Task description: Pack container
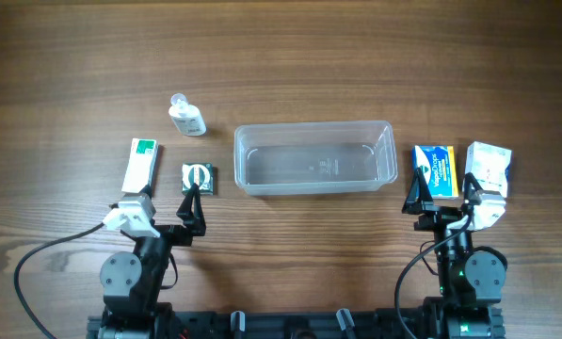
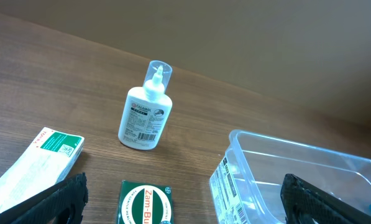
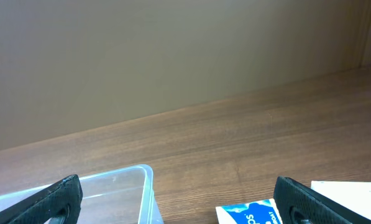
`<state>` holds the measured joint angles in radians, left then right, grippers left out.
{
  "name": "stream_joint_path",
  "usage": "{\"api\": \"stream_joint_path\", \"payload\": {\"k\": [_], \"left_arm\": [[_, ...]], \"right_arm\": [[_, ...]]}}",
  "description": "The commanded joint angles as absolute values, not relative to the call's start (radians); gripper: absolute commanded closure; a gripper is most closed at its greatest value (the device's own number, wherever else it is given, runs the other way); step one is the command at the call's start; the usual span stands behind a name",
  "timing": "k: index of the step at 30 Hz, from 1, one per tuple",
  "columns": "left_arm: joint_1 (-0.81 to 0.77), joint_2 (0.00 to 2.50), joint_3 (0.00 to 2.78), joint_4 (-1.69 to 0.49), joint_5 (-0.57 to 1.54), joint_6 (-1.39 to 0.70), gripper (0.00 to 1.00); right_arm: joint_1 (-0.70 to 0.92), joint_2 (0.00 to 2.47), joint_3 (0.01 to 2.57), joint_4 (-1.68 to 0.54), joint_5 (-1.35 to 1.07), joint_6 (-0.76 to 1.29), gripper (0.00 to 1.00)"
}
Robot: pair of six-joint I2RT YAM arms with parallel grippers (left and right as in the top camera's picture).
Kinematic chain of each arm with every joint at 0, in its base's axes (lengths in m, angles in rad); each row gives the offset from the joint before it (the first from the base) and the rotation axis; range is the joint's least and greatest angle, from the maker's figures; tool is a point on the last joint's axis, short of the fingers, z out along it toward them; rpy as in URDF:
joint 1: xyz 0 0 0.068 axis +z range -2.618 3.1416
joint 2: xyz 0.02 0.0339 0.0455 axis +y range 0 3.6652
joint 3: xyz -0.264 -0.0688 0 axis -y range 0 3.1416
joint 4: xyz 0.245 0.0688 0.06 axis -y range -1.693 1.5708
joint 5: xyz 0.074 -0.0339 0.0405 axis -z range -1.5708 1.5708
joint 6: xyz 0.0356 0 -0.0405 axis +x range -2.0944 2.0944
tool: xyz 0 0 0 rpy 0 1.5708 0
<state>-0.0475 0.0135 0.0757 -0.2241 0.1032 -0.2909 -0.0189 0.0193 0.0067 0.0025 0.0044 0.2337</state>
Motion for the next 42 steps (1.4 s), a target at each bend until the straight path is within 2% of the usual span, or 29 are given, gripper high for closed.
{"api": "stream_joint_path", "payload": {"k": [1,11,15,16,19,23,25,27,34,42], "left_arm": [[-0.041,0.003,0.069,-0.220,0.107,-0.296,0.00],[-0.041,0.003,0.069,-0.220,0.107,-0.296,0.00],[-0.041,0.003,0.069,-0.220,0.107,-0.296,0.00],[-0.041,0.003,0.069,-0.220,0.108,-0.296,0.00],[-0.041,0.003,0.069,-0.220,0.107,-0.296,0.00],[-0.041,0.003,0.069,-0.220,0.107,-0.296,0.00],[-0.041,0.003,0.069,-0.220,0.107,-0.296,0.00],[-0.041,0.003,0.069,-0.220,0.107,-0.296,0.00],[-0.041,0.003,0.069,-0.220,0.107,-0.296,0.00],[-0.041,0.003,0.069,-0.220,0.107,-0.296,0.00]], "right_arm": [[-0.024,0.014,0.005,0.010,0.018,0.239,0.00],[-0.024,0.014,0.005,0.010,0.018,0.239,0.00],[-0.024,0.014,0.006,0.099,0.008,0.305,0.00],[-0.024,0.014,0.017,0.114,-0.070,0.406,0.00],[-0.024,0.015,0.070,0.113,-0.320,0.422,0.00],[-0.024,0.084,0.192,0.078,-0.340,0.354,0.00],[-0.024,0.194,0.331,-0.054,-0.259,0.233,0.00],[-0.024,0.384,0.546,-0.274,-0.136,0.144,0.00],[-0.027,0.921,1.166,-0.733,-0.070,0.125,0.00],[-0.113,1.379,1.239,-0.918,-0.090,0.073,0.00]]}}
